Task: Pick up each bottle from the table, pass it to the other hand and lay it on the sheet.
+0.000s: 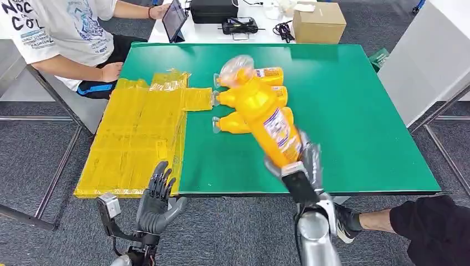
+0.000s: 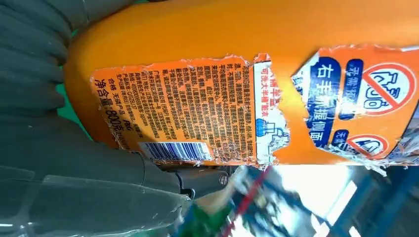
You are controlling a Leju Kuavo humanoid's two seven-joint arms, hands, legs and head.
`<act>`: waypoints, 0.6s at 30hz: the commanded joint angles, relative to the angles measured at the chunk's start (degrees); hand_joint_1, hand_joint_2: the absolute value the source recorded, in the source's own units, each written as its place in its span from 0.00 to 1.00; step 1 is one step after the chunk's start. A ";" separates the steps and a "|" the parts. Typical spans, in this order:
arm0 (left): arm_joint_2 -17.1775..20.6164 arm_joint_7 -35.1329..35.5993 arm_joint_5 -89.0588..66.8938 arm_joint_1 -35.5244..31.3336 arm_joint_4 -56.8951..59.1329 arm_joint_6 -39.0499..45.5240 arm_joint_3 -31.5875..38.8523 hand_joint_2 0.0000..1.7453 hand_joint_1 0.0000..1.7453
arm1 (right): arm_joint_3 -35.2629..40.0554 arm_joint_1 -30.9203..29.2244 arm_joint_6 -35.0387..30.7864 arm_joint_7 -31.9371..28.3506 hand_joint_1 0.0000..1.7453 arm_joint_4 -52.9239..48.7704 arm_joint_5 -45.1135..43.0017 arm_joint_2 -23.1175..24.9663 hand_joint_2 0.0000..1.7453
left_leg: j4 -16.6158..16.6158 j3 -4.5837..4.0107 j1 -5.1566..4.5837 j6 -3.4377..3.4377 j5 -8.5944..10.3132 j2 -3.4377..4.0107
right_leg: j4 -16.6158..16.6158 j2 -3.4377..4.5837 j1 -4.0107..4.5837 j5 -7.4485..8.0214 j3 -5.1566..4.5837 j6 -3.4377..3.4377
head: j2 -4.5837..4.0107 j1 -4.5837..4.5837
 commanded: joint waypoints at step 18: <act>2.28 0.28 2.77 -1.25 3.76 0.74 -5.37 1.00 0.00 | 15.14 0.53 0.41 -1.32 1.00 23.07 2.31 0.65 1.00 | -0.08 0.27 0.04 -0.07 -0.07 0.11 | -0.08 0.10 0.04 -0.04 0.24 -0.10 | 0.00 0.00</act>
